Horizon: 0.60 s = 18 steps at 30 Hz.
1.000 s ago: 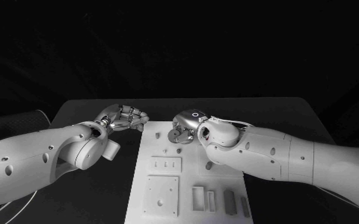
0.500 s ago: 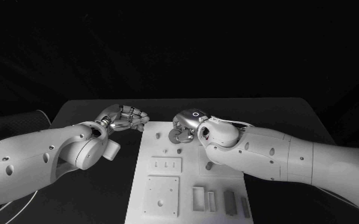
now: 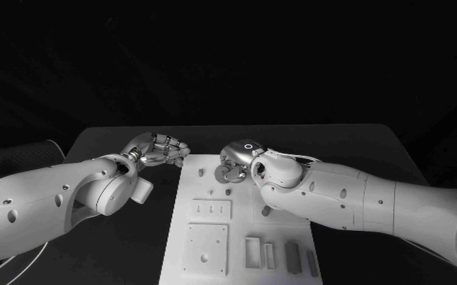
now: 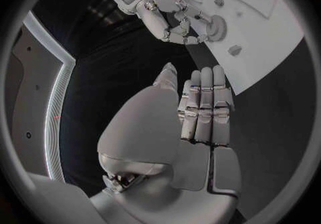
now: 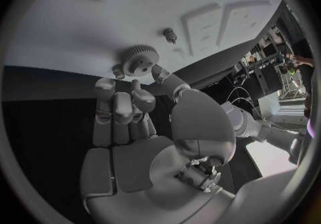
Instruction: Assemble the parts on the task board
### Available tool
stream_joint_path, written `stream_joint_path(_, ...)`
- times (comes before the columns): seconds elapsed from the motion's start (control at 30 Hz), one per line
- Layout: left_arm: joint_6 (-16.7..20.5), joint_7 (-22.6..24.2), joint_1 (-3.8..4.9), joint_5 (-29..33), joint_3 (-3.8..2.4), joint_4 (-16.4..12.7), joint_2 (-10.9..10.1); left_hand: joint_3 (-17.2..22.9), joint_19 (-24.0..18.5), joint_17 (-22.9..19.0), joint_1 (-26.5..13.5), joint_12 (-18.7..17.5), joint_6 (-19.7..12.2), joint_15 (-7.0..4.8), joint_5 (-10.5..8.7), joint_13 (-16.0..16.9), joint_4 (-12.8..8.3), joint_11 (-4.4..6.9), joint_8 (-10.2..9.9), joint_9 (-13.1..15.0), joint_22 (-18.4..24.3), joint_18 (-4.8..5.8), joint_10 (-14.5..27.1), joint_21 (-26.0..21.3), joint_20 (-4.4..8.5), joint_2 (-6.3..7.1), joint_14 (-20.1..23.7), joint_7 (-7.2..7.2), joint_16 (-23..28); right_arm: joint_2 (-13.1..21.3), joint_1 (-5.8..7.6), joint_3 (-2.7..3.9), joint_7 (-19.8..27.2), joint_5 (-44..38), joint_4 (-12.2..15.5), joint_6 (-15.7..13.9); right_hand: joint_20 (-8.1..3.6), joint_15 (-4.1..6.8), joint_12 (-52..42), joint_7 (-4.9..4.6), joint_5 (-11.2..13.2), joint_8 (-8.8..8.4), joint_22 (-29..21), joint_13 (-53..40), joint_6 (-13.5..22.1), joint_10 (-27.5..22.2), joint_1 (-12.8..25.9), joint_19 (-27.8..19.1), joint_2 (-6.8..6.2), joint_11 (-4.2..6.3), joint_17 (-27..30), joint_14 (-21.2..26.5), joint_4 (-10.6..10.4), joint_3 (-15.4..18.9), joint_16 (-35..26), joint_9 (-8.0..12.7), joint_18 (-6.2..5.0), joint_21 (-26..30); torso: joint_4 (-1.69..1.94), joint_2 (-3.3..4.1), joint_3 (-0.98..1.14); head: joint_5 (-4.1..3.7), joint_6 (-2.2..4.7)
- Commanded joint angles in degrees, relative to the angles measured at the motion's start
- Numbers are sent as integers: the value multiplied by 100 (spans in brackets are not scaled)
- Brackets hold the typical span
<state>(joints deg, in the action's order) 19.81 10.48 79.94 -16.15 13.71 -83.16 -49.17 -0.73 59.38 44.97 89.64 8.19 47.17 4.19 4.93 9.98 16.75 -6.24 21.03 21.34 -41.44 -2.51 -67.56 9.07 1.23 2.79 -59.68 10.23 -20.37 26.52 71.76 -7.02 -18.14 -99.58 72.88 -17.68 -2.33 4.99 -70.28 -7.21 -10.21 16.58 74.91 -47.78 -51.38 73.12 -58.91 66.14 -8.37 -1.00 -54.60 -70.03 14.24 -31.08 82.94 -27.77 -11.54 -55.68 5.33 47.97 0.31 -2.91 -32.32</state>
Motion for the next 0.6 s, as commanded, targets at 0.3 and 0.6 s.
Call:
stream_joint_path(0.3,-27,46,6,-14,-4,0,9,5,18,11,15,-34,45,-7,10,8,-6,-16,-41,6,-7,-38,-42,-25,37,26,-31,14,42,25,-14,-30,44,54,-7,183,-27,-6,37,-25,7,-30,54,8,-4,11,-11,-10,-17,7,19,-36,39,5,12,7,-346,-27,-3,-1,-4,5,-10)
stream_joint_path(0.6,-29,41,6,-14,-4,7,21,5,18,15,14,-36,45,-6,10,10,-5,-16,-43,6,-8,-38,-43,-28,37,26,-32,14,47,-8,-28,-58,45,132,-88,94,-22,-19,49,-46,68,-84,48,10,72,9,36,-15,-48,-13,46,-22,22,22,-4,31,-346,-12,-2,-1,3,4,-17)
